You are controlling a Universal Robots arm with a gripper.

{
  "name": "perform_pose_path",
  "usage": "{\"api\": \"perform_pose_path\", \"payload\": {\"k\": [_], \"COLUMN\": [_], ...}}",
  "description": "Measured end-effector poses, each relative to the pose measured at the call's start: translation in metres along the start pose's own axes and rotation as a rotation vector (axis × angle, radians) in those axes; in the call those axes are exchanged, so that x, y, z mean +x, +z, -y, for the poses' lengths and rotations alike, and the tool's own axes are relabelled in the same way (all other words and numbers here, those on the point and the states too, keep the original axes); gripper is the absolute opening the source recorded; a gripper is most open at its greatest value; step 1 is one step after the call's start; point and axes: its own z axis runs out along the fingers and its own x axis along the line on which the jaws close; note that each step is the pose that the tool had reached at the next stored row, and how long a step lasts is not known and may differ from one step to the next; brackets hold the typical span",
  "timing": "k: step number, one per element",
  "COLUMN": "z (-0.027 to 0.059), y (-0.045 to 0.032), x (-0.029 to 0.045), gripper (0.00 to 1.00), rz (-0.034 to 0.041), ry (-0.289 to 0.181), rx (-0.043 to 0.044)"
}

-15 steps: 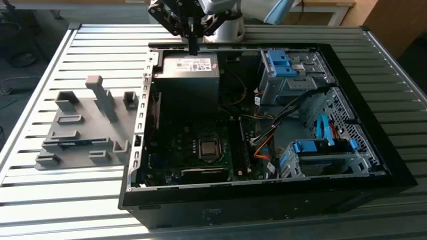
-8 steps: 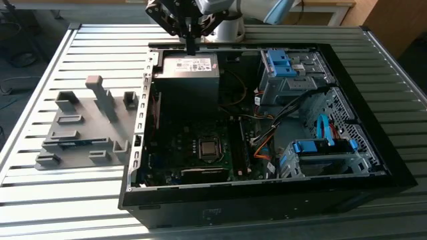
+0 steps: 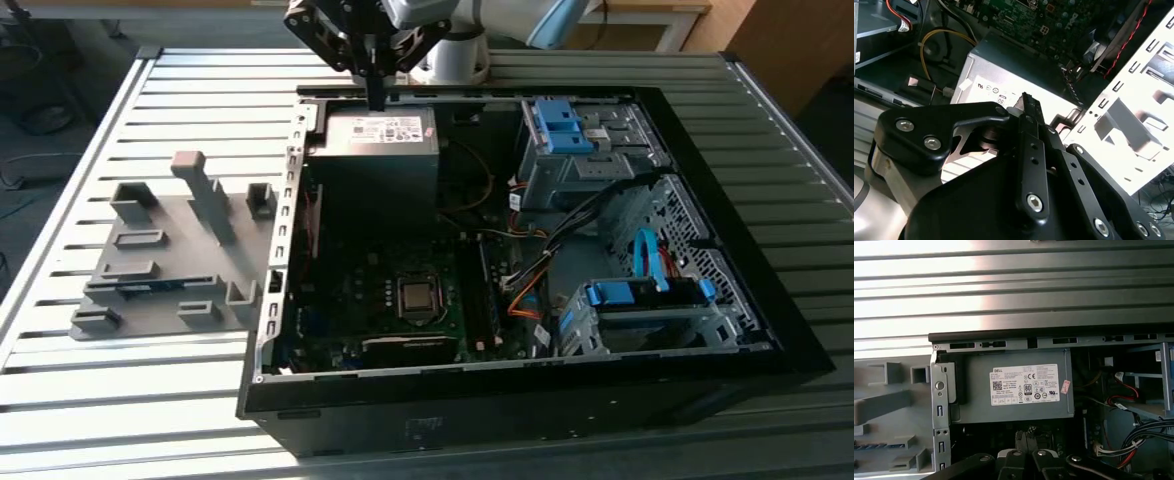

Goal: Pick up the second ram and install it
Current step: 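Reach for the second ram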

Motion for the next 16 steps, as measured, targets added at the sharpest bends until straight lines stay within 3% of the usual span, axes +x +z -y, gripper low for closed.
{"api": "perform_pose_path", "payload": {"k": [16], "z": [0.001], "y": [-0.0003], "x": [0.0137], "gripper": [0.11], "rz": [0.0], "ry": [0.0], "rx": [0.0]}}
